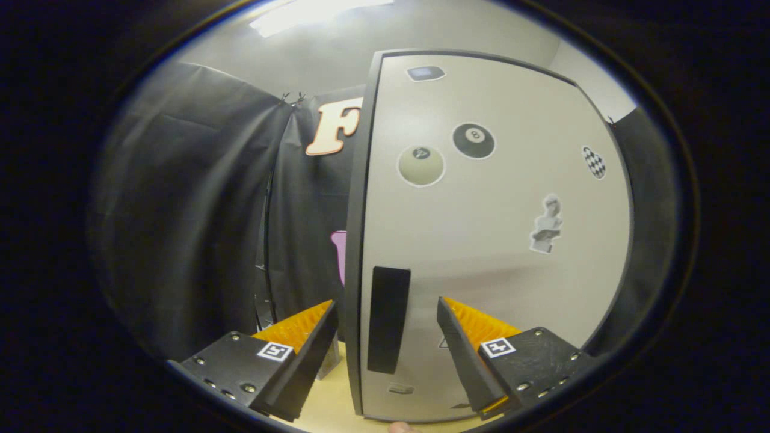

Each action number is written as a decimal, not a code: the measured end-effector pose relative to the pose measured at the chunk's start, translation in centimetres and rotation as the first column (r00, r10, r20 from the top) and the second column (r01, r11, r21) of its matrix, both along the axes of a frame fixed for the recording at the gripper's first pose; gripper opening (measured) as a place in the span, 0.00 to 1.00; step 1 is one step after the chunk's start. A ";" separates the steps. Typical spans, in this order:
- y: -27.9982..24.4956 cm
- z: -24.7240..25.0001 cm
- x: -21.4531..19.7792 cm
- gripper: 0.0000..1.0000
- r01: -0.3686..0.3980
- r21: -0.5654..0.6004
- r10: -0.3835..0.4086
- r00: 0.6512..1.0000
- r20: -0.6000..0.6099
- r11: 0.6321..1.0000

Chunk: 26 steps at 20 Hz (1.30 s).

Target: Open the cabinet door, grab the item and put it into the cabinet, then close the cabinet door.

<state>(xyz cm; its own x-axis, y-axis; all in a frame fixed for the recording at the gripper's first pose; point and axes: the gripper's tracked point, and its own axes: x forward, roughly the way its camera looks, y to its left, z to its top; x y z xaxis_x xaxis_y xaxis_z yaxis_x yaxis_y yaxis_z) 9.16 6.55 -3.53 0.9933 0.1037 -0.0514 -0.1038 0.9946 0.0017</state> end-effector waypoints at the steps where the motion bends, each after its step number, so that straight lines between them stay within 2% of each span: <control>1: 0.1 -0.2 0.3 0.97 0.002 -0.008 -0.002 1.000 0.006 1.000; 5: 0.3 -0.3 1.5 0.97 0.032 -0.037 -0.031 0.999 0.035 0.999; 10: -0.1 -0.4 1.6 0.95 0.091 -0.137 -0.080 0.994 0.080 0.986; 11: -0.2 -0.5 1.6 0.87 0.099 -0.135 -0.088 0.993 0.082 0.986; 17: -2.6 -0.2 1.4 0.87 0.163 -0.131 -0.152 0.984 0.090 0.978; 22: -2.2 -0.8 1.8 0.87 0.155 -0.134 -0.146 0.987 0.074 0.979; 23: -1.9 -1.1 1.7 0.84 0.147 -0.145 -0.139 0.988 0.066 0.978; 25: -0.4 -2.1 1.5 0.65 0.099 -0.150 -0.095 0.995 0.031 0.984; 26: -0.2 -2.5 1.7 0.52 0.099 -0.156 -0.097 0.995 0.019 0.983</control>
<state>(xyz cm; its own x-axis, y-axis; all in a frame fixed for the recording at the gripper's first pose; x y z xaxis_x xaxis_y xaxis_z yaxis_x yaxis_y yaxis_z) 10.81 6.37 -6.06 0.9988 -0.0026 -0.0480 -0.0050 0.9878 -0.1557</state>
